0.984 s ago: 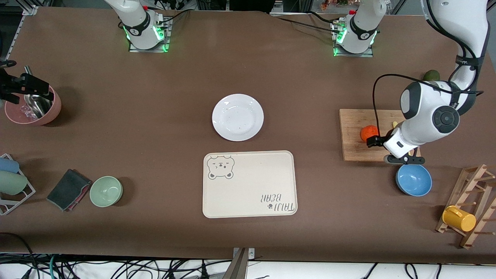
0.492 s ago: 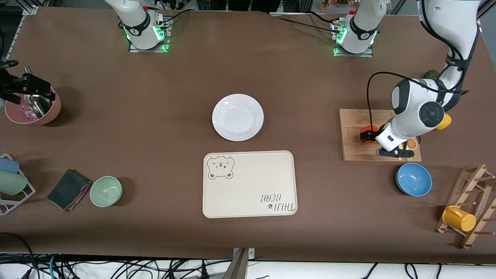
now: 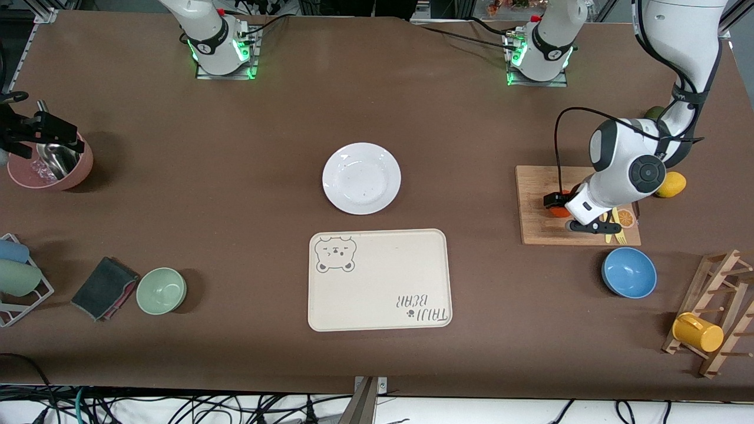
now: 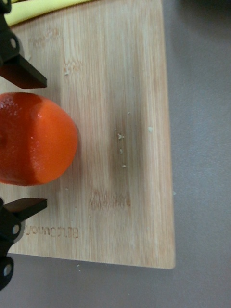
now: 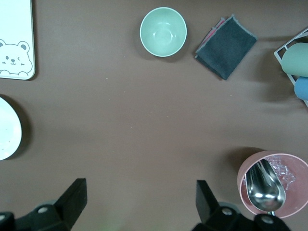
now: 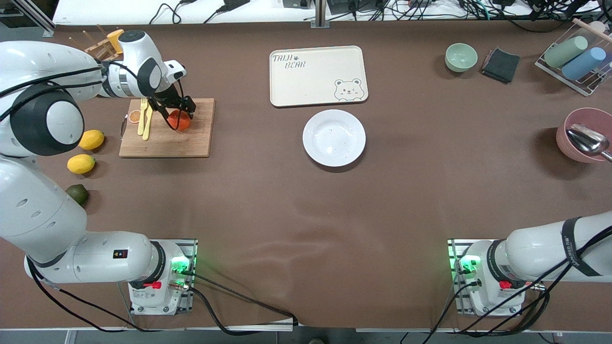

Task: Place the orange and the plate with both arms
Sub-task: 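Close the left gripper on the orange and lift it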

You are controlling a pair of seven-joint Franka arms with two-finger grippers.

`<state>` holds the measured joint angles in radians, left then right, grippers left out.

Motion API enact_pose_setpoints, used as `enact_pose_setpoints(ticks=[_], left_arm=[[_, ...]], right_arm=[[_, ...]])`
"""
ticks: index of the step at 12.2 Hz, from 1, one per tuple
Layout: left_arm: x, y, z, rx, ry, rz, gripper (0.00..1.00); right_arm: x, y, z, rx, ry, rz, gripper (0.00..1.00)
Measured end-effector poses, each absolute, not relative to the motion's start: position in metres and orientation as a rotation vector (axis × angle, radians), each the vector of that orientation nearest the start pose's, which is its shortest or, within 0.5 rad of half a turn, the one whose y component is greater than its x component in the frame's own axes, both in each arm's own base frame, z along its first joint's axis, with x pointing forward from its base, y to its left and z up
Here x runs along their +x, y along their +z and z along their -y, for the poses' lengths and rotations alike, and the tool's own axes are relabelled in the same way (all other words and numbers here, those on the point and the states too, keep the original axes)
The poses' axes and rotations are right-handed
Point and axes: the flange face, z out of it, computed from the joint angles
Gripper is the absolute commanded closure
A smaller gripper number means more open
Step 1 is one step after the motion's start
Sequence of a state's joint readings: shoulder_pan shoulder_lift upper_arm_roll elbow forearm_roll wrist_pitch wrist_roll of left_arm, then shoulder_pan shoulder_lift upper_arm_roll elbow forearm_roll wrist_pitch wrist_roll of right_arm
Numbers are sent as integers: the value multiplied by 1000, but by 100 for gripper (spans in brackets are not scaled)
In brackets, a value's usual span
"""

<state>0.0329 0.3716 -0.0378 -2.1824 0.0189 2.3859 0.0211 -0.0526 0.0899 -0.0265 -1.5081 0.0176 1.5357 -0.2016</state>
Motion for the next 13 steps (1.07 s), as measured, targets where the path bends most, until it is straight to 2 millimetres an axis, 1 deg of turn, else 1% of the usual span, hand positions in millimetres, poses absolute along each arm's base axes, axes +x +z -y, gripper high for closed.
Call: enact_pose_setpoints(ticks=[1,2,3,5,6,7,8,10,11,12,13], left_arm=[[541,201,3,-3133,271,-62,6],[541,199,3,-3133,277,-62,19],[540,196,3,-3132,284,-62,40],[539,191,3,-3129,301,-69,64],[539,193,3,-3124,302,-79,66],[539,193,3,-3119,304,-87,76],[539,193,3,-3118,304,-89,84],[546,201,6,-3120,283,-93,88],[556,213,13,-3122,278,-90,88],[571,232,27,-3124,276,-73,88],[585,255,51,-3127,271,-56,88]], right_arm=[[576,600,42,-3110,92,193,0],[576,600,42,-3110,92,195,0],[576,600,41,-3110,92,196,0],[576,600,41,-3110,92,196,0],[576,600,41,-3110,93,196,0],[576,600,41,-3110,93,197,0],[576,600,41,-3110,93,197,0],[576,600,41,-3110,94,198,0],[576,599,41,-3110,94,198,0],[576,599,41,-3110,94,198,0],[576,599,40,-3110,95,198,0]])
